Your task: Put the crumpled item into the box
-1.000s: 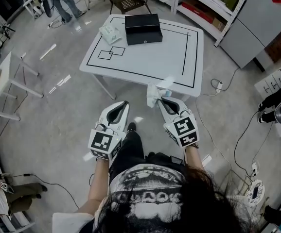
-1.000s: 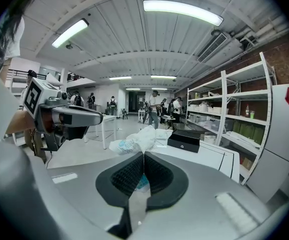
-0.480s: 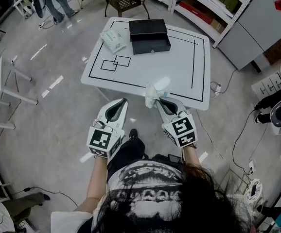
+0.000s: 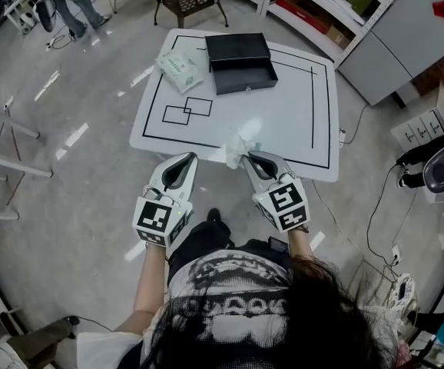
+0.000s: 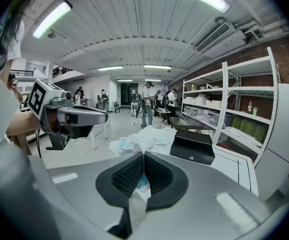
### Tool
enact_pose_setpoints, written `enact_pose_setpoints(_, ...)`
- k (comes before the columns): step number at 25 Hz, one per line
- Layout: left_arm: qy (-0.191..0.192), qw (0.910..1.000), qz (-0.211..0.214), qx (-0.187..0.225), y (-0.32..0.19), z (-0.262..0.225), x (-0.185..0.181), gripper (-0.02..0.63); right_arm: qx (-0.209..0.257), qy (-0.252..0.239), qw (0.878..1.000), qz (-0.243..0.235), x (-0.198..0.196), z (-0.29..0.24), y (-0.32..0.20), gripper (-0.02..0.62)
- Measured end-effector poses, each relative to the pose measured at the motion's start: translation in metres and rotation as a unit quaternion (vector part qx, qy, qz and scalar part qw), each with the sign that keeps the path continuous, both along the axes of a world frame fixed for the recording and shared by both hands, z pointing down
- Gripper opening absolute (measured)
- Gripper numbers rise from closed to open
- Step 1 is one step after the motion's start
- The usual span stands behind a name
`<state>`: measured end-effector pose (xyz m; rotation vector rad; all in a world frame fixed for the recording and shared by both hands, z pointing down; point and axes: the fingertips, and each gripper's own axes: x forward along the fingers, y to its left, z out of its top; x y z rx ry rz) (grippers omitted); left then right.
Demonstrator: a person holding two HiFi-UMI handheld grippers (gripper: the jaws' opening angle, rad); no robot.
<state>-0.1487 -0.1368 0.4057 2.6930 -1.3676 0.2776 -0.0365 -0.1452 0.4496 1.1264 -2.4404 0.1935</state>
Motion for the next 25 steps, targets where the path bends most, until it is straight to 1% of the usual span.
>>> enact_pose_setpoints(6, 0.005, 0.9997, 0.024, -0.002, -0.019, 0.006, -0.009, 0.0, 0.001, 0.005, 1.0, 0.02, -0.012, 0.002, -0.017, 0.008)
enact_pose_setpoints(11, 0.01, 0.9992, 0.039, 0.006, -0.027, 0.003, -0.011, 0.0, 0.004, 0.012, 0.999, 0.032, -0.016, 0.001, -0.024, 0.008)
enact_pose_setpoints(20, 0.018, 0.998, 0.061, 0.006, -0.032, 0.001, 0.0, 0.0, 0.001, 0.02, 0.998, 0.058, -0.002, 0.002, -0.025, 0.009)
enact_pose_setpoints(25, 0.024, 0.9973, 0.069, 0.004, -0.034, 0.002, 0.007, 0.0, -0.002, 0.027, 0.998, 0.061, 0.004, 0.008, -0.033, 0.009)
